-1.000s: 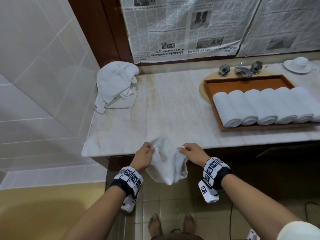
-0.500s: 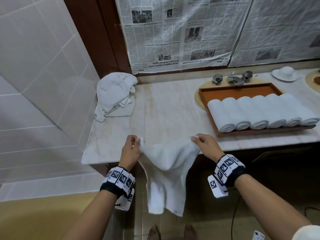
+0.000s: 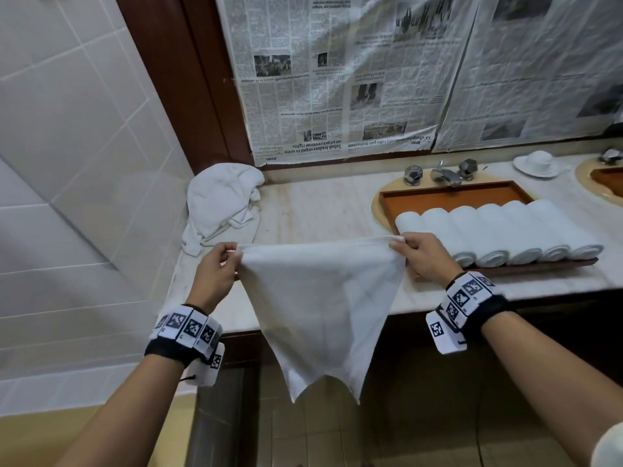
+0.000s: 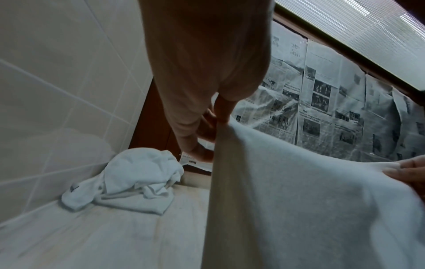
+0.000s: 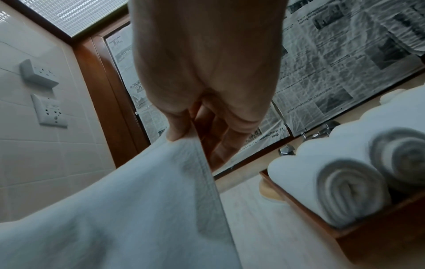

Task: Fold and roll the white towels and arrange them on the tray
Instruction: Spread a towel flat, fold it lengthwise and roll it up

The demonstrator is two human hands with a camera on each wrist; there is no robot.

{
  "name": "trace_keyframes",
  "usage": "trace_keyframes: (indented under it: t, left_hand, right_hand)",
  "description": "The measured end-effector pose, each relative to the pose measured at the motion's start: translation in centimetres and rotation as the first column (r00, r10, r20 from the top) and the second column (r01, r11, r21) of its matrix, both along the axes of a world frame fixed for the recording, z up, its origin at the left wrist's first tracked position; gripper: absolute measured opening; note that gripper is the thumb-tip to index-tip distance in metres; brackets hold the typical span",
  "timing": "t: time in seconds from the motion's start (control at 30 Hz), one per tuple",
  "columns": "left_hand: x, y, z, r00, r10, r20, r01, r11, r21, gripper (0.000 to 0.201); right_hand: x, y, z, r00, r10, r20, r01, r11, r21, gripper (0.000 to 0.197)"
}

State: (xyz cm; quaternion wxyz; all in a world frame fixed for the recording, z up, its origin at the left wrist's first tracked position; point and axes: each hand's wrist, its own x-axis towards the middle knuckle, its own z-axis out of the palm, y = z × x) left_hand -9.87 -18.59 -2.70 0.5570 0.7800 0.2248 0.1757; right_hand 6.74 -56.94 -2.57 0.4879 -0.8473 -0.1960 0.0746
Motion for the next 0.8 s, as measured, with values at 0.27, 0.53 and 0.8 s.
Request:
trace_keyframes:
  t: [0.27,0.53,0.8]
  left_hand:
    - [2.6,1.8,4.6,0.999,-0.013,-0.030,0.018,0.984,0.177,0.014]
    - [4.6,1.6,8.2,1.000,-0.005,-0.006,0.006,0.965,0.261,0.013]
    - [7.7,1.3,11.3,1.000,0.026,0.017,-0.029,0.962,0.271,0.014]
  right_hand:
    - [2.8,0.4,4.3,0.997,0.017,0.070,-0.015,0.999,-0.035,0.035]
    - [5.2,0.7,8.7,0.994,0.038,0.103,-0.029,0.995,-0.092,0.009]
    - [9.2,1.2,11.5,1.000,0.013,0.011,-0.013,1.000,-0.009,0.010]
